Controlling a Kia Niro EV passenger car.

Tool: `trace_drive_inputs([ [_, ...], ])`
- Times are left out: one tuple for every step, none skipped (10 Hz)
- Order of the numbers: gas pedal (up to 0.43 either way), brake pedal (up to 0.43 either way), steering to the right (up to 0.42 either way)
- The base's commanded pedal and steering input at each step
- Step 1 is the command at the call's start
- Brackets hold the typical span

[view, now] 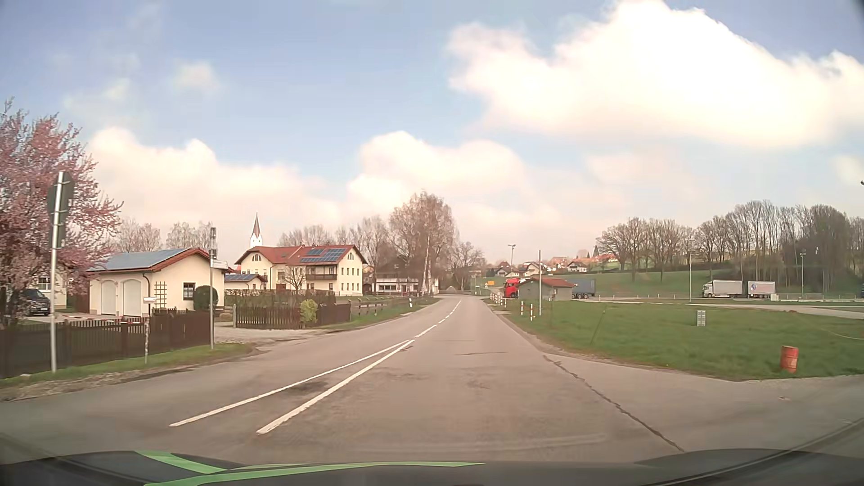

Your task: Follow the waypoints while adhering to traffic rules and regulations

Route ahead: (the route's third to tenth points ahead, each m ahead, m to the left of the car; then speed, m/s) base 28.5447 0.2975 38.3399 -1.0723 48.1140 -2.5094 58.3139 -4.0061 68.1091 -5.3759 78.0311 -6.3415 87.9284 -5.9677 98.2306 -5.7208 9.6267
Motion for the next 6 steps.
trace_drive_inputs([
  [0.378, 0.000, 0.044],
  [0.378, 0.000, 0.043],
  [0.378, 0.000, 0.038],
  [0.378, 0.000, 0.030],
  [0.378, 0.000, 0.026],
  [0.390, 0.000, 0.026],
])
